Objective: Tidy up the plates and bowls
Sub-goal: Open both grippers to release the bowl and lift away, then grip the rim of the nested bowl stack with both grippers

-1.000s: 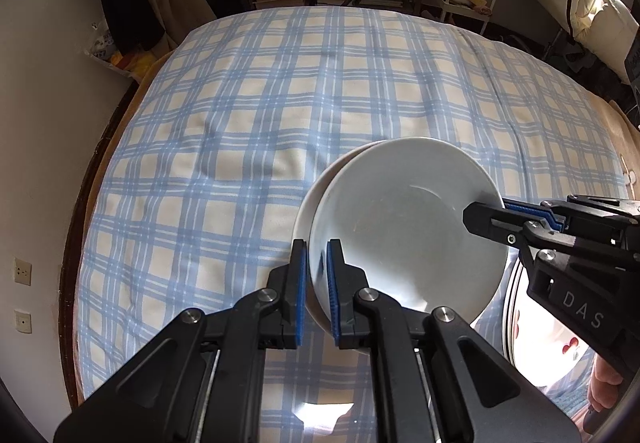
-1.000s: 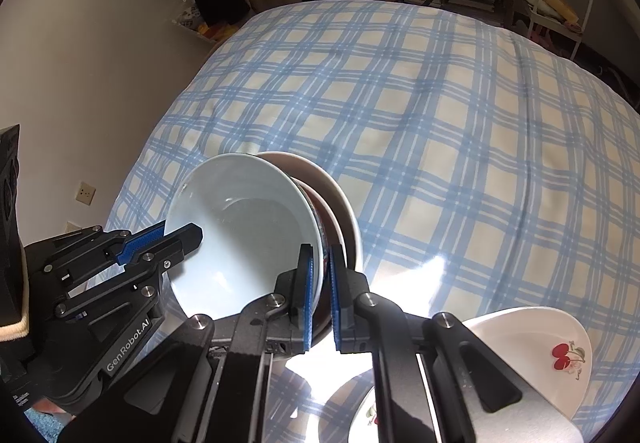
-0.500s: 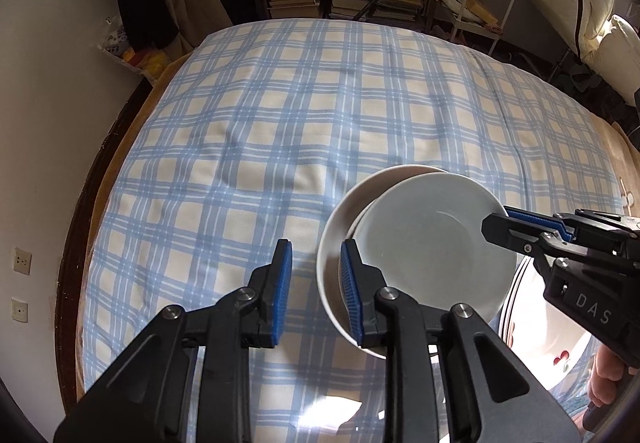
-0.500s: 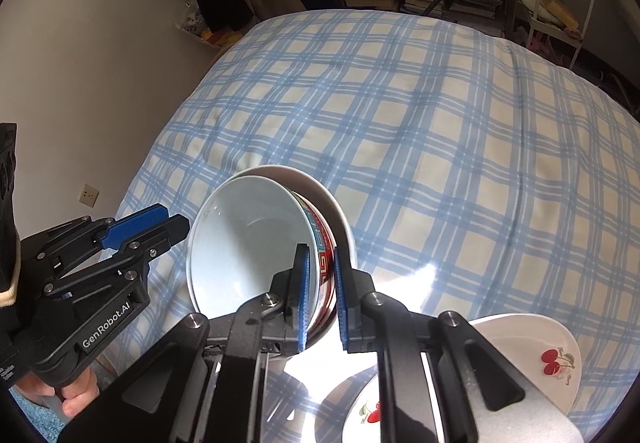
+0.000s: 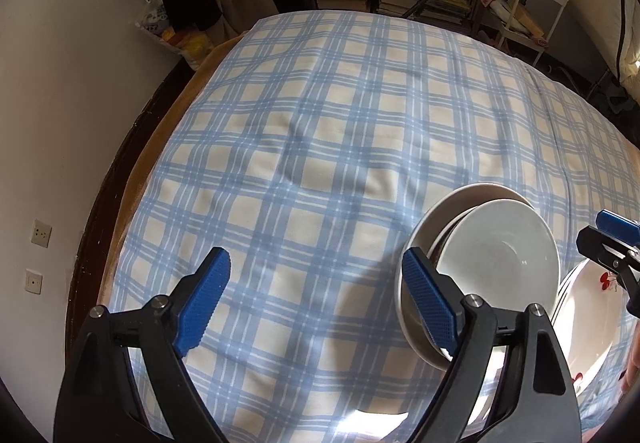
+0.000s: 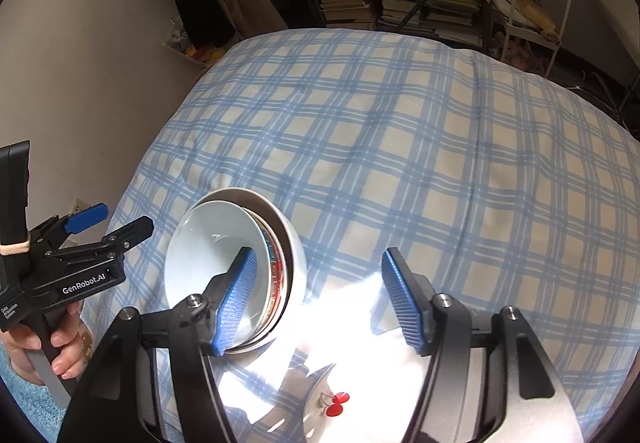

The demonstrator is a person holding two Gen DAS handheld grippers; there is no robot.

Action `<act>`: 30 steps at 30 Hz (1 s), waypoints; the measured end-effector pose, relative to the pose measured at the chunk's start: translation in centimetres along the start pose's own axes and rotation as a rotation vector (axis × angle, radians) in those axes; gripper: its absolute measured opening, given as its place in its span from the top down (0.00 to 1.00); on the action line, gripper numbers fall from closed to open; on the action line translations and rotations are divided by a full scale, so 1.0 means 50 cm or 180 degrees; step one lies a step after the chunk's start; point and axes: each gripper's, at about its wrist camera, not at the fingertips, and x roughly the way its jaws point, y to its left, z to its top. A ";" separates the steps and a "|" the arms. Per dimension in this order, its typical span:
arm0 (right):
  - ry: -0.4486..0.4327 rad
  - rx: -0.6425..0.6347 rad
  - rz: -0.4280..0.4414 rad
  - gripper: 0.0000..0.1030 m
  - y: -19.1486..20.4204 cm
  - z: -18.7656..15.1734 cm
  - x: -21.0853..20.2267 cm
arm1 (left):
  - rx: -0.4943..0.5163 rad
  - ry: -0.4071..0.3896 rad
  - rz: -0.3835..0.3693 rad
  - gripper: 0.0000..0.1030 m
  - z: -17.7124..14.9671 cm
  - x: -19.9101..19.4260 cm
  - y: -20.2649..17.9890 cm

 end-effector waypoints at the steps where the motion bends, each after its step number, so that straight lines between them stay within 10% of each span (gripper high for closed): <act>1: 0.0016 0.0028 -0.0020 0.17 -0.004 0.000 0.004 | 0.0002 0.0024 0.0006 0.15 0.000 0.004 0.000; 5: 0.0072 0.0042 -0.0088 0.05 -0.010 -0.003 0.019 | -0.0007 0.0098 0.0032 0.14 -0.001 0.017 0.005; 30: 0.0300 0.0232 -0.0186 0.04 -0.036 -0.010 0.057 | 0.0012 0.0354 -0.0122 0.13 -0.006 0.050 0.005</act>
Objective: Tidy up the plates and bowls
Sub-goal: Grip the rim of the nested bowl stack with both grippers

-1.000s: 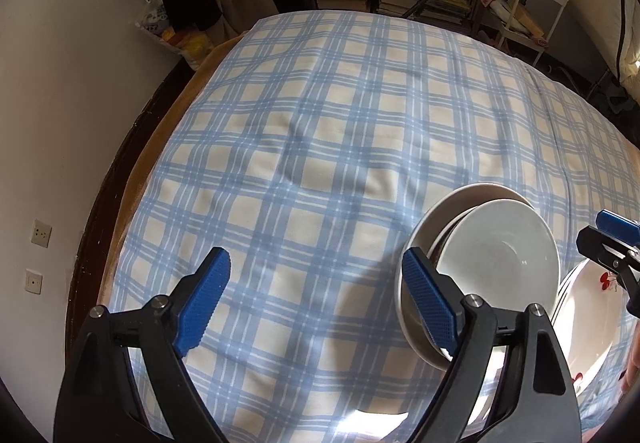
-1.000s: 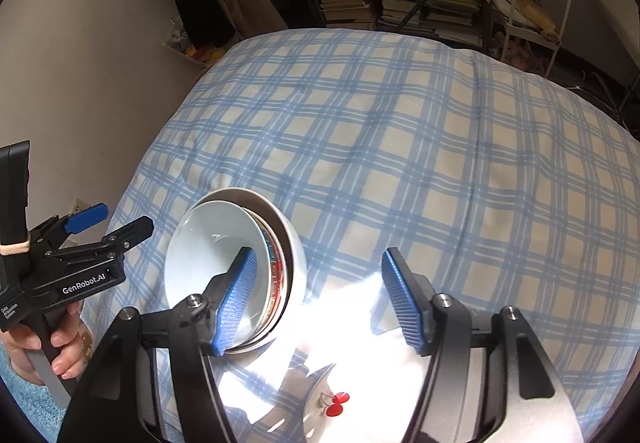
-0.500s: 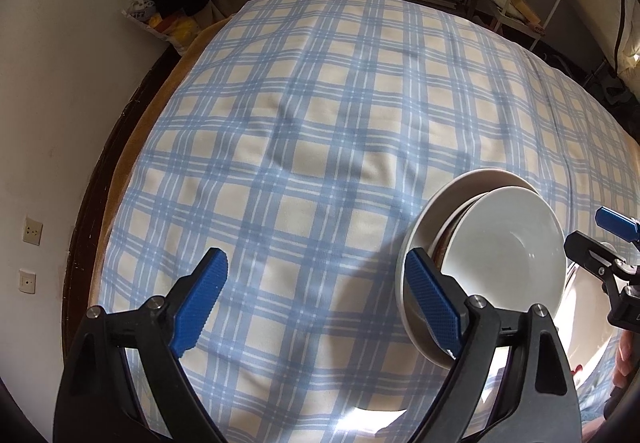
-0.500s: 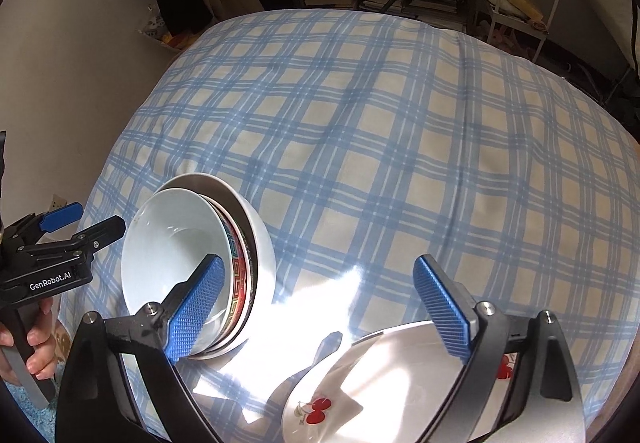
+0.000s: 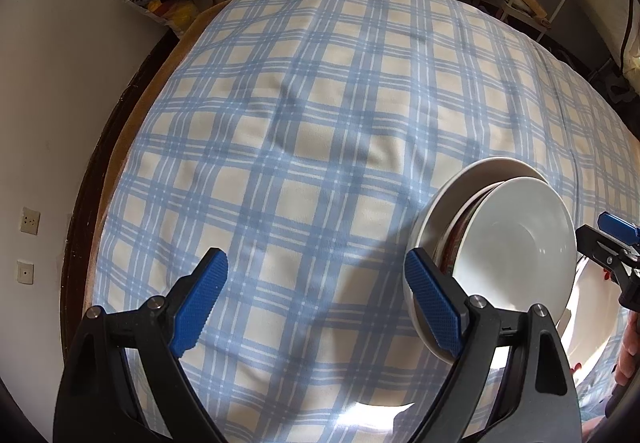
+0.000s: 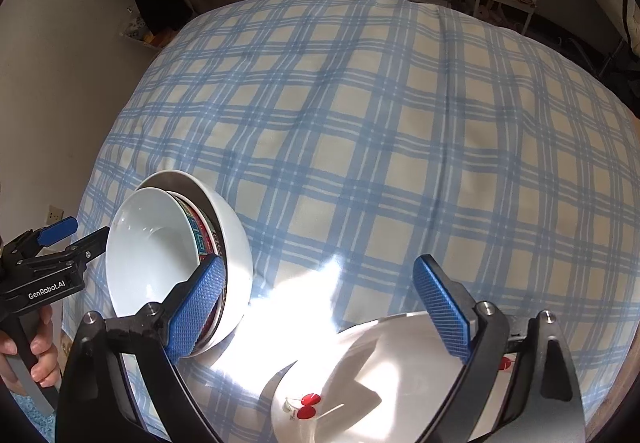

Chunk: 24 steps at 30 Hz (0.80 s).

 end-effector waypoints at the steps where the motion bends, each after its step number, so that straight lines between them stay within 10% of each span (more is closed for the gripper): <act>1: 0.0011 0.0007 0.0028 0.04 0.001 0.000 0.001 | 0.0006 0.0003 -0.0009 0.13 0.000 0.000 -0.001; 12: 0.0068 -0.0043 0.0037 0.17 0.014 -0.002 0.013 | -0.0027 0.0044 -0.0079 0.13 0.000 0.003 0.002; 24: 0.0039 -0.0018 0.0398 0.69 0.029 0.001 0.006 | -0.0026 0.0074 -0.0134 0.13 -0.002 0.006 -0.007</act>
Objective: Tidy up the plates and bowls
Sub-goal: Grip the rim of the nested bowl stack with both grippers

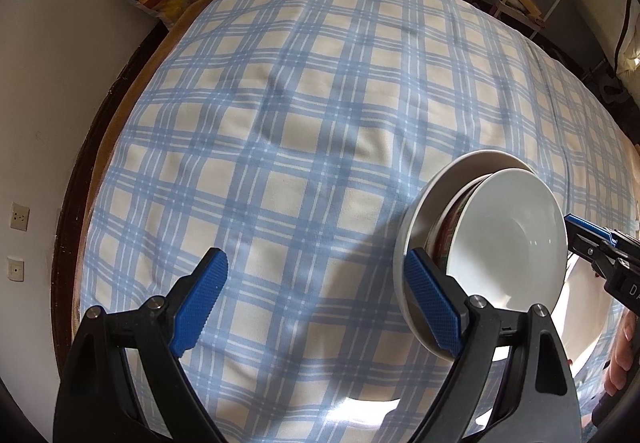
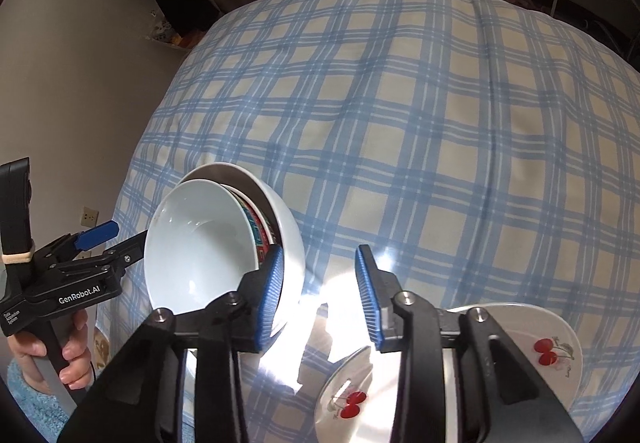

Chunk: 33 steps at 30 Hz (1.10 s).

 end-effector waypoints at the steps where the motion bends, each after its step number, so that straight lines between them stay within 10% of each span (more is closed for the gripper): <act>1: -0.0008 -0.0026 -0.0012 0.71 0.003 -0.001 0.000 | 0.0001 0.0001 0.0001 0.13 0.000 0.000 0.000; 16: -0.0020 -0.0064 -0.0158 0.78 0.024 -0.004 0.017 | -0.0048 0.0033 -0.0063 0.15 0.001 0.004 0.008; 24: 0.0002 -0.0006 -0.0108 0.78 0.022 -0.007 0.017 | -0.0258 0.0135 -0.0649 0.51 0.003 0.017 0.022; 33: 0.0012 0.0046 -0.0048 0.78 0.021 -0.010 0.016 | -0.0304 0.0096 -0.0928 0.70 0.006 0.027 0.020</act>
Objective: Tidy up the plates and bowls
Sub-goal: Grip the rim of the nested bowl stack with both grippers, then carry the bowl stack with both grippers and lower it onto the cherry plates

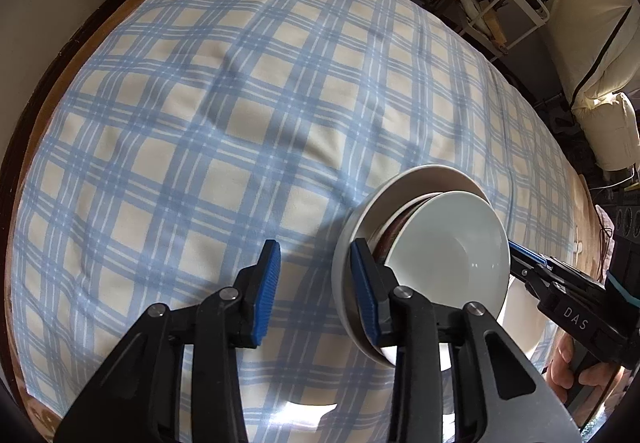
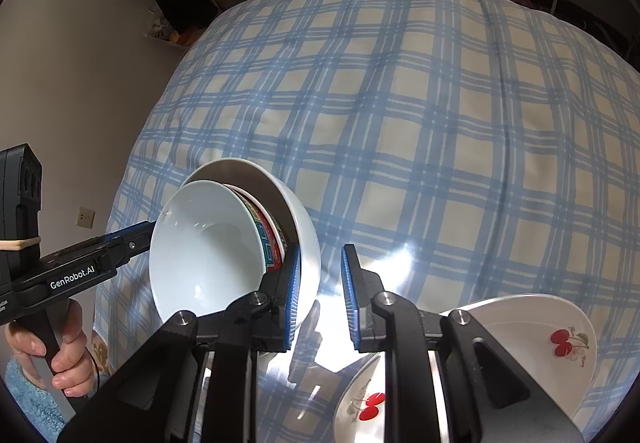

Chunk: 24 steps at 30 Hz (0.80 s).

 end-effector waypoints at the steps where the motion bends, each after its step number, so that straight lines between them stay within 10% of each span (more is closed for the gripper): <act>1: -0.0007 -0.0022 -0.0030 0.78 0.003 -0.001 0.000 | 0.0028 0.0004 -0.0007 0.73 0.001 0.004 -0.006; 5: 0.0008 -0.0058 0.0005 0.87 0.007 -0.001 0.000 | 0.0209 0.0060 -0.0018 0.96 -0.007 0.007 -0.034; 24: 0.0013 0.0117 -0.0061 0.90 0.010 -0.008 0.014 | 0.0265 0.0047 0.0182 0.97 -0.019 0.022 -0.048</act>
